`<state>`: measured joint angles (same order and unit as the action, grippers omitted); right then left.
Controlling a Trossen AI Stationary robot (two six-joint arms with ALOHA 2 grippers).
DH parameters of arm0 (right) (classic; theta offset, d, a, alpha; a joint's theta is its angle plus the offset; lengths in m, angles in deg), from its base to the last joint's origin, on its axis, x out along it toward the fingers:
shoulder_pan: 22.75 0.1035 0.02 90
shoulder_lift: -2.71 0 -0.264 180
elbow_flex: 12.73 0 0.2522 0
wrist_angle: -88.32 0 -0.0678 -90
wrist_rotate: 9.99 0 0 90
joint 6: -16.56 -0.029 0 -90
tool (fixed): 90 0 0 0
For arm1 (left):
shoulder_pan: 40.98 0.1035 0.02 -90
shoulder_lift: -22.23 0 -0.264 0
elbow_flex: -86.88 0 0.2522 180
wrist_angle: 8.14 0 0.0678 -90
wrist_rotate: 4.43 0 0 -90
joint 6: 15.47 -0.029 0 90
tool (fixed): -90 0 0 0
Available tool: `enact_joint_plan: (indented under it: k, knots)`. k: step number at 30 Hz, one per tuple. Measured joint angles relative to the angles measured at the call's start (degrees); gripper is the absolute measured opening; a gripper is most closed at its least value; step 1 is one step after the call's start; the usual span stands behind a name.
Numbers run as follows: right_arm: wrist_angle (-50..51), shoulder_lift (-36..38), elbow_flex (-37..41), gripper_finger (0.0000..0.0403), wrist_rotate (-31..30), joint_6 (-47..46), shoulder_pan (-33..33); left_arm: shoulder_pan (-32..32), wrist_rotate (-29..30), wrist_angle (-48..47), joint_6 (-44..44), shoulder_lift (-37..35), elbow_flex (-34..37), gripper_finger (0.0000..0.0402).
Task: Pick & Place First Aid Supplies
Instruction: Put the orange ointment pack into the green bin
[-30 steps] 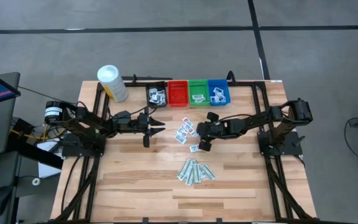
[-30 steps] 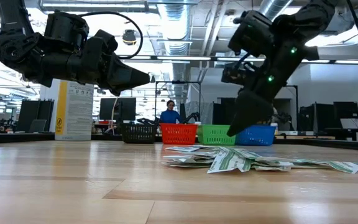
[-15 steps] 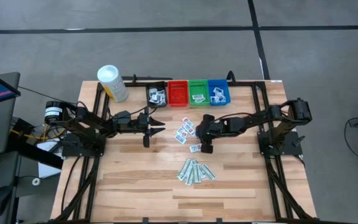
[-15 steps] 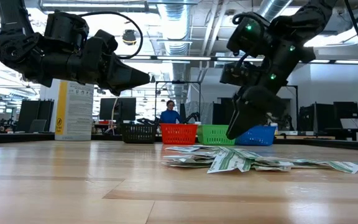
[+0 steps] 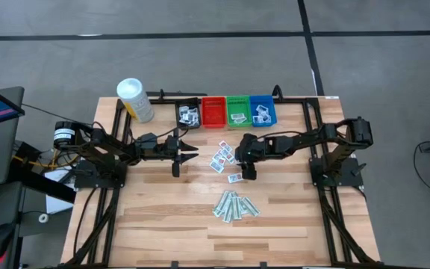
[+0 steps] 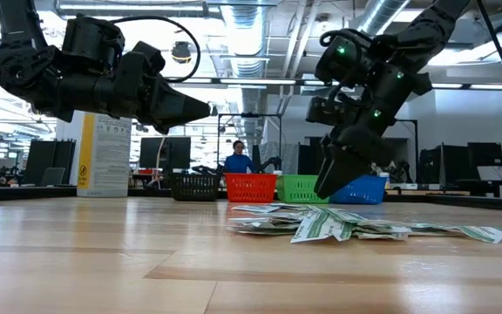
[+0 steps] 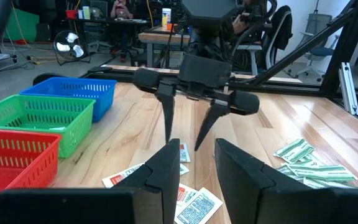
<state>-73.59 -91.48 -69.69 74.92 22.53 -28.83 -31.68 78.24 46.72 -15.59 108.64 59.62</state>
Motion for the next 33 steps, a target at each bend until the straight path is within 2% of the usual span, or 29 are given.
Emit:
enact_joint_plan:
  k: [4,13,17,28,33]
  knots:
    - [-0.28,-0.47,0.00,0.0194,1.08,0.04,-0.45,0.00,0.00,0.00,0.00,0.00,0.00,0.0102]
    - [-2.12,-7.78,-0.28,0.0191,0.96,-0.76,-0.75,-0.01,0.00,0.00,0.00,0.00,0.00,0.0102]
    - [-1.79,-7.93,-0.26,0.0185,0.97,-2.54,-0.75,0.00,0.00,0.00,0.00,0.00,0.00,0.0102]
    - [-0.64,-5.93,-0.15,0.0114,1.02,-2.99,-0.70,0.00,0.00,0.00,0.00,0.00,0.00,0.0102]
    - [-0.08,-3.58,0.02,0.0098,1.02,-2.97,-0.66,0.00,0.00,0.00,0.00,0.00,0.00,0.0102]
